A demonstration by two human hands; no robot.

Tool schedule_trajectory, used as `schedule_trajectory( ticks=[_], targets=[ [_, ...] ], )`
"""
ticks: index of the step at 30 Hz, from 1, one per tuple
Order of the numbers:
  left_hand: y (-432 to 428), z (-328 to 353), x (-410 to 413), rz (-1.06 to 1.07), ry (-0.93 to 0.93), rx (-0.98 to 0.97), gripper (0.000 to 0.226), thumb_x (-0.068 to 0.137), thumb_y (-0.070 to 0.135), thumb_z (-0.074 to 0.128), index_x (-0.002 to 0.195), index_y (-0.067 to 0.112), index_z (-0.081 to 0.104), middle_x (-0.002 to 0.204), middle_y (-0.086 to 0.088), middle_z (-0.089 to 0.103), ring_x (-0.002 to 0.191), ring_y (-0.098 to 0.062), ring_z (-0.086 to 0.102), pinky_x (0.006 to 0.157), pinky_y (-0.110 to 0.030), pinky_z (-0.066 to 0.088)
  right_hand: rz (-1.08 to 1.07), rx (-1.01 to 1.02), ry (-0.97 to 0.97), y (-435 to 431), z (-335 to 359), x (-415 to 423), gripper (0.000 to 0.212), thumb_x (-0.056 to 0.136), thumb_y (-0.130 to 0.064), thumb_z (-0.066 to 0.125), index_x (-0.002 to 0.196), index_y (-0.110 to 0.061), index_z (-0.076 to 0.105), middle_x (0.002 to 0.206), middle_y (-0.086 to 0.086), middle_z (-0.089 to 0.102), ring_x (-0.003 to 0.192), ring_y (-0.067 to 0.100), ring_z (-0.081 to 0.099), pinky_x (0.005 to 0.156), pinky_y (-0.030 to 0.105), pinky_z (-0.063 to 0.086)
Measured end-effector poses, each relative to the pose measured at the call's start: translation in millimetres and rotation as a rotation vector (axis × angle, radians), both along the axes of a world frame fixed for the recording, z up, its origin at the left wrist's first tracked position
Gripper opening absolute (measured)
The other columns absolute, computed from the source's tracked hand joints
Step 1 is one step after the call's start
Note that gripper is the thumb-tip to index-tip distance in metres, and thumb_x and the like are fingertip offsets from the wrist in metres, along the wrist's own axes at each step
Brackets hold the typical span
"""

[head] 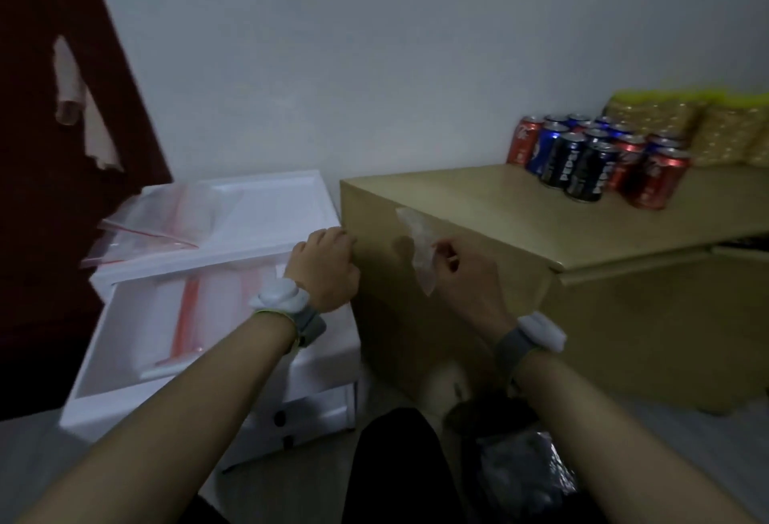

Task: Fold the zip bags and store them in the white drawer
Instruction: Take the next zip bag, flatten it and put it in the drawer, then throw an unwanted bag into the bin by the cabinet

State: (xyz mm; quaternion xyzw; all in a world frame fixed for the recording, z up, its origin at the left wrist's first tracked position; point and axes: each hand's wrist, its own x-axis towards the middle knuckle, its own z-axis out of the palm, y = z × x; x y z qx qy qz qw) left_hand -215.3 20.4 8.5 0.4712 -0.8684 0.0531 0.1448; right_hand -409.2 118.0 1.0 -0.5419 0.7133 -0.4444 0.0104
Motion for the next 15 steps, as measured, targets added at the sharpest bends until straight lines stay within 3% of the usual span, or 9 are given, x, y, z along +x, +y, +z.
schedule_trajectory(
  ticks=[5, 12, 15],
  targets=[
    [8, -5, -62, -0.134, -0.045, 0.073, 0.055, 0.091, 0.03, 0.047, 0.145, 0.019, 0.041, 0.15, -0.006, 0.041, 0.132, -0.029, 0.043, 0.108, -0.041, 0.036, -0.113, 0.105, -0.105, 47, -39, -53, 0.012, 0.09, -0.024, 0.059, 0.09, -0.019, 0.069, 0.086, 0.004, 0.071, 0.08, 0.024, 0.066, 0.072, 0.038, 0.053],
    [30, -13, -142, -0.338, -0.07, 0.137, 0.076, 0.09, 0.03, 0.053, 0.156, 0.022, 0.015, 0.163, -0.006, 0.014, 0.147, -0.03, 0.018, 0.118, -0.048, 0.021, -0.255, 0.328, -0.174, 97, -90, -105, 0.011, 0.093, -0.022, 0.056, 0.083, -0.025, 0.06, 0.094, 0.008, 0.072, 0.092, 0.031, 0.065, 0.076, 0.034, 0.047],
    [39, -21, -178, -0.405, -0.061, 0.142, 0.086, 0.088, 0.028, 0.056, 0.156, 0.027, 0.004, 0.165, -0.002, 0.0, 0.15, -0.028, 0.008, 0.119, -0.053, 0.015, -0.315, 0.447, -0.193, 117, -119, -124, 0.008, 0.092, -0.024, 0.058, 0.087, -0.025, 0.064, 0.1, 0.009, 0.074, 0.098, 0.033, 0.066, 0.08, 0.035, 0.048]
  ],
)
